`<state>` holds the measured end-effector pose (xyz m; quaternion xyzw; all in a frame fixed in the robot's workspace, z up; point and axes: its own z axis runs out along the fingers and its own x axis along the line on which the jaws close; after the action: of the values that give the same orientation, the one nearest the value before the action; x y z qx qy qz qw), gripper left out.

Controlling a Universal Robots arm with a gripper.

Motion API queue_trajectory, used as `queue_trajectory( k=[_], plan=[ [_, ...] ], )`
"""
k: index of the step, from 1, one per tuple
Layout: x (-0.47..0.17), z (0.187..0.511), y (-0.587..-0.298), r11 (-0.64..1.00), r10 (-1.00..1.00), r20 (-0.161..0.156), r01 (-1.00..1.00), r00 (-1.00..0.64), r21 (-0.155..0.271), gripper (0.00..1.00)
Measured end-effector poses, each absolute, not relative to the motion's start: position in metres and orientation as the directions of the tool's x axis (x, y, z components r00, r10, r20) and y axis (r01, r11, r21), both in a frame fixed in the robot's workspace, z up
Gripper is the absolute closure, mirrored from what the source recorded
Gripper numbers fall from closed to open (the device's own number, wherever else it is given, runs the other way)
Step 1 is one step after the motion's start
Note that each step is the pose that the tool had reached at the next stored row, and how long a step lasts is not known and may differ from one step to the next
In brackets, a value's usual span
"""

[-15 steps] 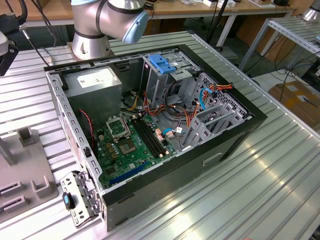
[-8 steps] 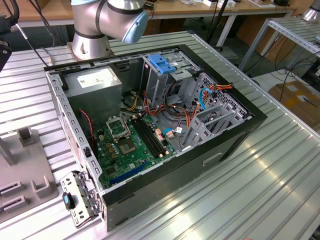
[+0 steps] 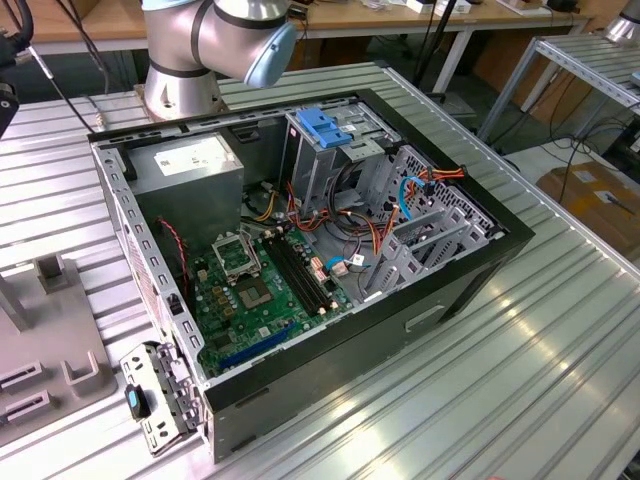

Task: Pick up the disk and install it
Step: 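Reach for the disk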

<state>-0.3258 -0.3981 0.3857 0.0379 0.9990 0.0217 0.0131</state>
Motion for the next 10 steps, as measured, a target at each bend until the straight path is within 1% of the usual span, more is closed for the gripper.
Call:
queue_trajectory(
  k=[2,5,10],
  plan=[
    [-0.326,0.386,-0.395,0.996,0.076,-0.024,0.075,-0.997,0.044,0.89],
    [-0.326,0.385,-0.380,0.996,0.076,-0.024,0.075,-0.997,0.044,0.89],
    [-0.327,0.383,-0.365,0.996,0.076,-0.024,0.075,-0.997,0.044,0.89]
  ],
)
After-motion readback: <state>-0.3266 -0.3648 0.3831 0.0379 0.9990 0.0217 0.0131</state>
